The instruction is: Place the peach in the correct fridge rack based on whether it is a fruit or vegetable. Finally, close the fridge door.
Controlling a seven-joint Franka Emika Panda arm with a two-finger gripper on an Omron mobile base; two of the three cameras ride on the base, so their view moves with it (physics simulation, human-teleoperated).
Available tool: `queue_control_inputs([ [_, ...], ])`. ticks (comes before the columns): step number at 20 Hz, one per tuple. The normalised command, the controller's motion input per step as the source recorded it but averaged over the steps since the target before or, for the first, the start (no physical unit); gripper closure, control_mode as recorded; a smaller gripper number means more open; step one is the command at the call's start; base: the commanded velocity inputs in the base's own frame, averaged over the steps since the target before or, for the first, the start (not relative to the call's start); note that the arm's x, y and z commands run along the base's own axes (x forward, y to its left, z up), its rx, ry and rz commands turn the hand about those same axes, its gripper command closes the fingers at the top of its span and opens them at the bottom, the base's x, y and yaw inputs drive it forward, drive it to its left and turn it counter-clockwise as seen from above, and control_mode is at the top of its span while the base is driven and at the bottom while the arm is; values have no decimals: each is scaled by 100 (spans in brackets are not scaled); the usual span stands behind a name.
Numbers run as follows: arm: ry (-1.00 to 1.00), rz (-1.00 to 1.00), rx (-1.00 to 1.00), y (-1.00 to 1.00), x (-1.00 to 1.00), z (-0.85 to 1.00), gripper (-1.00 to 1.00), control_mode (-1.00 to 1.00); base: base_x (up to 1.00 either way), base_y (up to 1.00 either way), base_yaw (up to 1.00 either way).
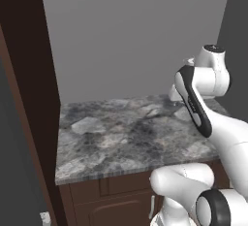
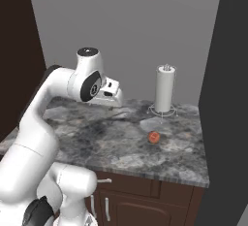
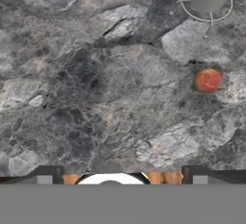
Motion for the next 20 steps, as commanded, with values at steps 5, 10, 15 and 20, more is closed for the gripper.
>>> queue_control_inputs([
  [5, 1, -9, -1, -78, 0, -51, -100, -100, 0, 0, 0],
  [10, 2, -5, -1, -69, 0, -47, -100, -100, 0, 0, 0],
  [15, 0, -6, 3, -73, 6, -57, -100, -100, 0, 0, 0],
  [20, 0, -2, 14, -77, 21, -33, -100, -100, 0, 0, 0],
])
